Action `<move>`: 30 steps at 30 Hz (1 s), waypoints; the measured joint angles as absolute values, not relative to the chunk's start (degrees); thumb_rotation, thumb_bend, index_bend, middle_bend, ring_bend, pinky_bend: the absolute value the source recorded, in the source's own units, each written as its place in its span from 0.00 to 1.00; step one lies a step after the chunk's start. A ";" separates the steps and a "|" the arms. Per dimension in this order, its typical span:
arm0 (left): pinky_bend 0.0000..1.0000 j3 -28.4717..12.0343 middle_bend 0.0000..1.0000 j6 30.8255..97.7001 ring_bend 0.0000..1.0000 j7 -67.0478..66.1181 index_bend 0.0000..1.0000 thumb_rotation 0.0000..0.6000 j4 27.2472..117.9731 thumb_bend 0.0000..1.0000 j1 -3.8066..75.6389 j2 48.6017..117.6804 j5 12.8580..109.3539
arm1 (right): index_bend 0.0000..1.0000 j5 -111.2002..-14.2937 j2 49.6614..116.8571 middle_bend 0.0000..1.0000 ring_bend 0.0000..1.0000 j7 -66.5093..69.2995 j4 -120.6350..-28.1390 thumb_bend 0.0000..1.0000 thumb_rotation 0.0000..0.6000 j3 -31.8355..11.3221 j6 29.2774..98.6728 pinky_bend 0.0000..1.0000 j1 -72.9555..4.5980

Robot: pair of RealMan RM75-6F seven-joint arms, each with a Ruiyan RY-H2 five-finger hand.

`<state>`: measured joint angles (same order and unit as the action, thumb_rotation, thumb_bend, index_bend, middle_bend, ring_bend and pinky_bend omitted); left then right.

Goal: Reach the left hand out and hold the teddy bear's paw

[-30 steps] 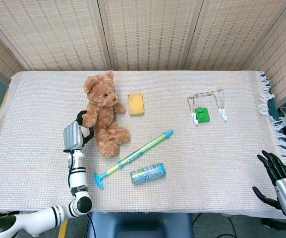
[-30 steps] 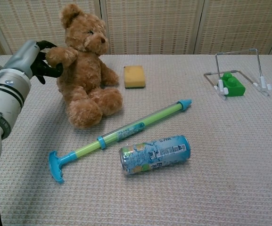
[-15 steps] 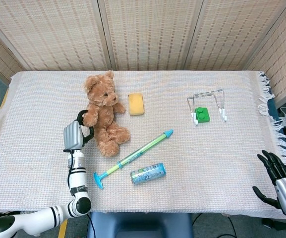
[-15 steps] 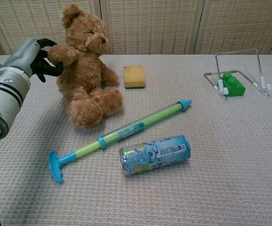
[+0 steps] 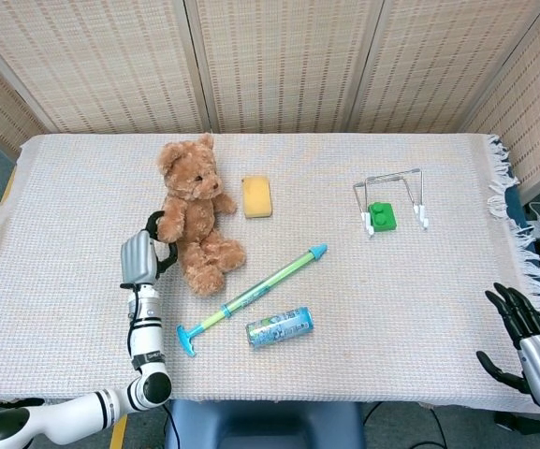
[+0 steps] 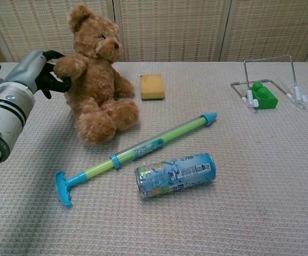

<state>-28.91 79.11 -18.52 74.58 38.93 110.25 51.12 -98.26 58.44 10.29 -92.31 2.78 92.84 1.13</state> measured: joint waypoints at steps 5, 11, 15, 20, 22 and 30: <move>0.61 -28.13 0.47 78.89 0.42 -19.16 0.23 1.00 74.67 0.53 38.43 110.08 50.85 | 0.00 -98.30 58.37 0.00 0.00 10.34 -92.40 0.16 1.00 2.84 92.89 0.21 1.18; 0.58 -26.65 0.39 77.33 0.37 -18.26 0.17 1.00 72.42 0.51 37.64 110.32 50.66 | 0.00 -98.03 58.48 0.00 0.00 10.07 -92.47 0.16 1.00 2.70 92.59 0.21 1.05; 0.50 -25.39 0.25 77.18 0.27 -16.34 0.04 1.00 72.40 0.49 36.77 109.30 53.09 | 0.00 -98.04 58.53 0.00 0.00 9.88 -92.52 0.16 1.00 2.74 92.28 0.21 0.93; 0.37 -22.21 0.12 77.79 0.16 -13.11 0.00 1.00 75.05 0.47 34.29 105.27 58.50 | 0.00 -97.81 58.68 0.00 0.00 9.16 -92.70 0.16 1.00 2.74 91.63 0.21 0.73; 0.36 -20.39 0.08 78.23 0.10 -11.97 0.00 1.00 77.06 0.46 32.99 102.89 61.09 | 0.00 -97.72 58.70 0.00 0.00 8.90 -92.85 0.16 1.00 2.74 91.54 0.21 0.72; 0.33 -7.19 0.06 82.63 0.07 -6.96 0.01 1.00 82.97 0.46 25.51 90.65 77.47 | 0.00 -97.59 59.00 0.00 0.00 8.45 -92.77 0.16 1.00 2.64 91.80 0.21 0.87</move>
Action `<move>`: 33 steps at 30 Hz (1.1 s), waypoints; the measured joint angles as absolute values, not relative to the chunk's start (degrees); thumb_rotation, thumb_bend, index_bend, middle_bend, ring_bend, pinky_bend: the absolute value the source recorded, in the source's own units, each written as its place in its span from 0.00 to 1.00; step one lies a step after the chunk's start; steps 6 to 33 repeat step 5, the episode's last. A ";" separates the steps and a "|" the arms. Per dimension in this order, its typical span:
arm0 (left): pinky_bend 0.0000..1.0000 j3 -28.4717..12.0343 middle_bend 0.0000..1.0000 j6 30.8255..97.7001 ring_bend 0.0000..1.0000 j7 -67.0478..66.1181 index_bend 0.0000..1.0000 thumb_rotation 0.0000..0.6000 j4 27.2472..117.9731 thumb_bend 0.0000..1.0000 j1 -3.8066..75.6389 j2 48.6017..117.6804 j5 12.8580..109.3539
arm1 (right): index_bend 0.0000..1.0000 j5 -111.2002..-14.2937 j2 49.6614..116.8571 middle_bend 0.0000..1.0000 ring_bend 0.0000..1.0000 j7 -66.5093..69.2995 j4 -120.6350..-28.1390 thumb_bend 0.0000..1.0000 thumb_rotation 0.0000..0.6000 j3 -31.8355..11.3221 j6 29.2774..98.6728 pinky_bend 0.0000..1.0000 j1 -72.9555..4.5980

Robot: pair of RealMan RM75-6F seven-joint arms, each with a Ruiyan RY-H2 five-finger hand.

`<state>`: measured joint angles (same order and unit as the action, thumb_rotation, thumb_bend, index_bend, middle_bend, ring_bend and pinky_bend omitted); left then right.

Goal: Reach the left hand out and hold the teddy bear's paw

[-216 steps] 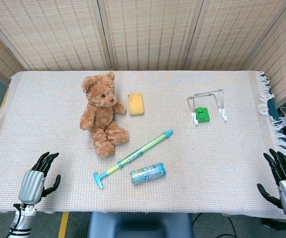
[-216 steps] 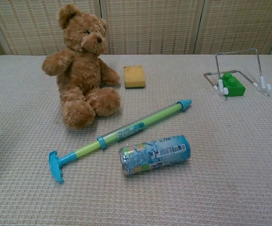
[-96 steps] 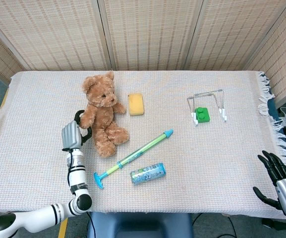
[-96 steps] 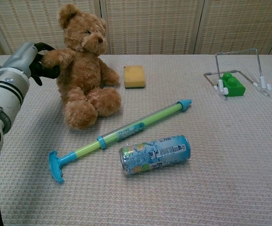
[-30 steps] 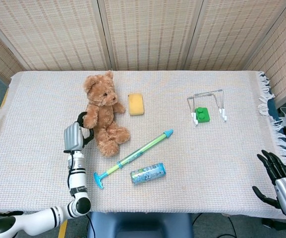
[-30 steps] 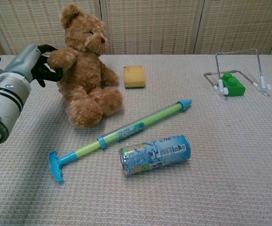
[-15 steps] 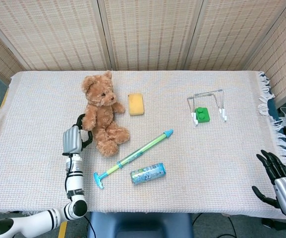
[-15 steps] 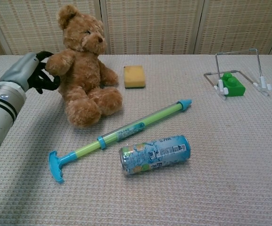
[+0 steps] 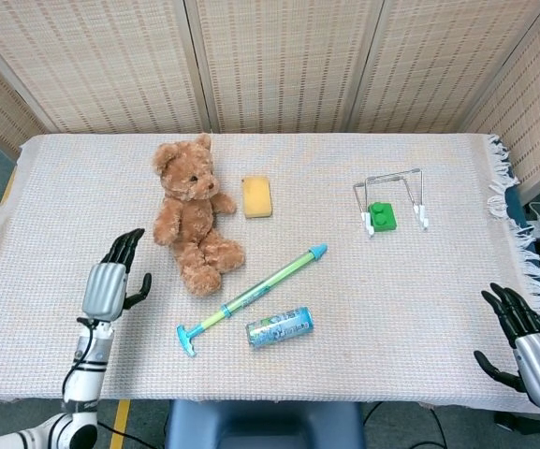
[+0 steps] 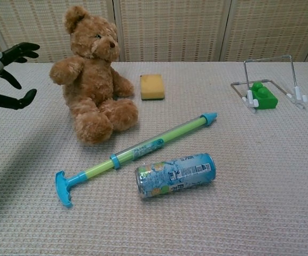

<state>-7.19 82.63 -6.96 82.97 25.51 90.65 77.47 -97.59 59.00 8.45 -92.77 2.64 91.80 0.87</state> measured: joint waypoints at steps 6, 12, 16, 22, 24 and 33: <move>0.33 2.42 0.07 86.46 0.07 -3.71 0.03 1.00 78.67 0.46 21.53 86.08 90.36 | 0.00 -97.21 59.52 0.00 0.00 7.18 -92.81 0.16 1.00 2.53 91.21 0.21 0.73; 0.33 2.42 0.07 86.46 0.07 -3.71 0.03 1.00 78.67 0.46 21.53 86.08 90.36 | 0.00 -97.21 59.52 0.00 0.00 7.18 -92.81 0.16 1.00 2.53 91.21 0.21 0.73; 0.33 2.42 0.07 86.46 0.07 -3.71 0.03 1.00 78.67 0.46 21.53 86.08 90.36 | 0.00 -97.21 59.52 0.00 0.00 7.18 -92.81 0.16 1.00 2.53 91.21 0.21 0.73; 0.33 2.42 0.07 86.46 0.07 -3.71 0.03 1.00 78.67 0.46 21.53 86.08 90.36 | 0.00 -97.21 59.52 0.00 0.00 7.18 -92.81 0.16 1.00 2.53 91.21 0.21 0.73; 0.33 2.42 0.07 86.46 0.07 -3.71 0.03 1.00 78.67 0.46 21.53 86.08 90.36 | 0.00 -97.21 59.52 0.00 0.00 7.18 -92.81 0.16 1.00 2.53 91.21 0.21 0.73; 0.33 2.42 0.07 86.46 0.07 -3.71 0.03 1.00 78.67 0.46 21.53 86.08 90.36 | 0.00 -97.21 59.52 0.00 0.00 7.18 -92.81 0.16 1.00 2.53 91.21 0.21 0.73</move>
